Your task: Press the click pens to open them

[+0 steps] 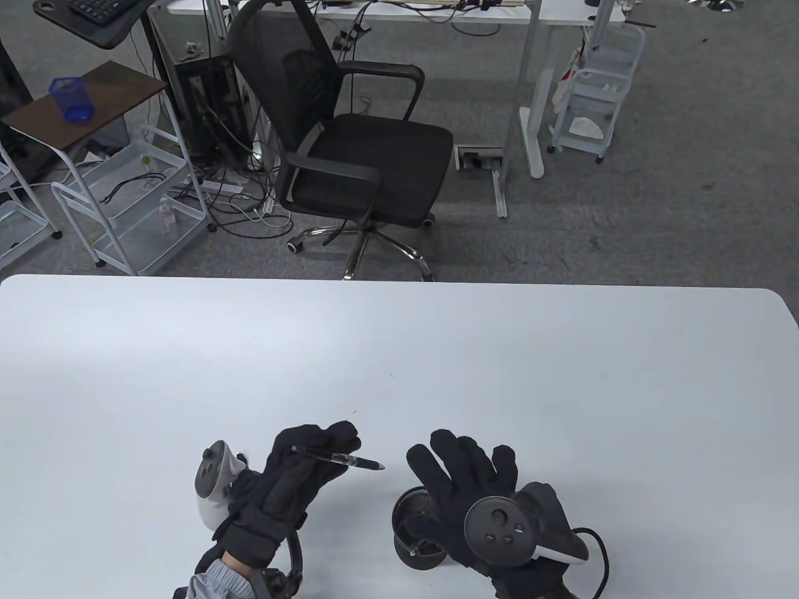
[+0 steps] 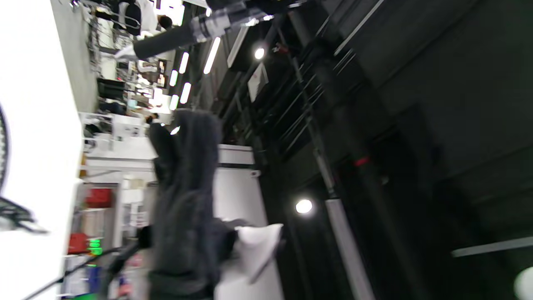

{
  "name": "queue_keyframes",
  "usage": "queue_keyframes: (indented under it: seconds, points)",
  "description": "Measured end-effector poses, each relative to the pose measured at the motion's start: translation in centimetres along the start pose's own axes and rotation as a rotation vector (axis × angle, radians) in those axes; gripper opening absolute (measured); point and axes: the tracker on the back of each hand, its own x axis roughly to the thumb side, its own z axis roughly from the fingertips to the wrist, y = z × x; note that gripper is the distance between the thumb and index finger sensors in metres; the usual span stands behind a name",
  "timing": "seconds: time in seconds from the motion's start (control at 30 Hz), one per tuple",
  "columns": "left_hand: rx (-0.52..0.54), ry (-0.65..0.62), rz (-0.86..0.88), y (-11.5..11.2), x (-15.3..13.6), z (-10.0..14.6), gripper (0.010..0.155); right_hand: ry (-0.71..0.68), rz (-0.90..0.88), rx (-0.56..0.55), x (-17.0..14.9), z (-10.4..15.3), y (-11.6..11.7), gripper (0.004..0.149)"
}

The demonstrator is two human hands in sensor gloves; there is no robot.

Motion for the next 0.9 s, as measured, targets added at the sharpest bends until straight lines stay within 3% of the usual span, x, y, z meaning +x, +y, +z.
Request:
queue_keyframes:
  seconds: [0.47, 0.63, 0.77, 0.9]
  points:
    - [0.119, -0.148, 0.303, 1.7, -0.9, 1.3, 0.043, 0.001, 0.005, 0.008, 0.2, -0.1, 0.0, 0.077]
    - [0.17, -0.115, 0.201, 1.8, -0.5, 1.4, 0.046, 0.001, 0.005, 0.008, 0.2, -0.1, 0.1, 0.077]
    - [0.271, -0.057, 0.122, 1.7, -0.2, 1.8, 0.067, 0.0, 0.005, 0.006, 0.3, -0.1, 0.0, 0.077]
    - [0.335, -0.002, 0.092, 1.4, 0.2, 2.1, 0.077, -0.001, 0.005, 0.008, 0.3, -0.1, 0.0, 0.076]
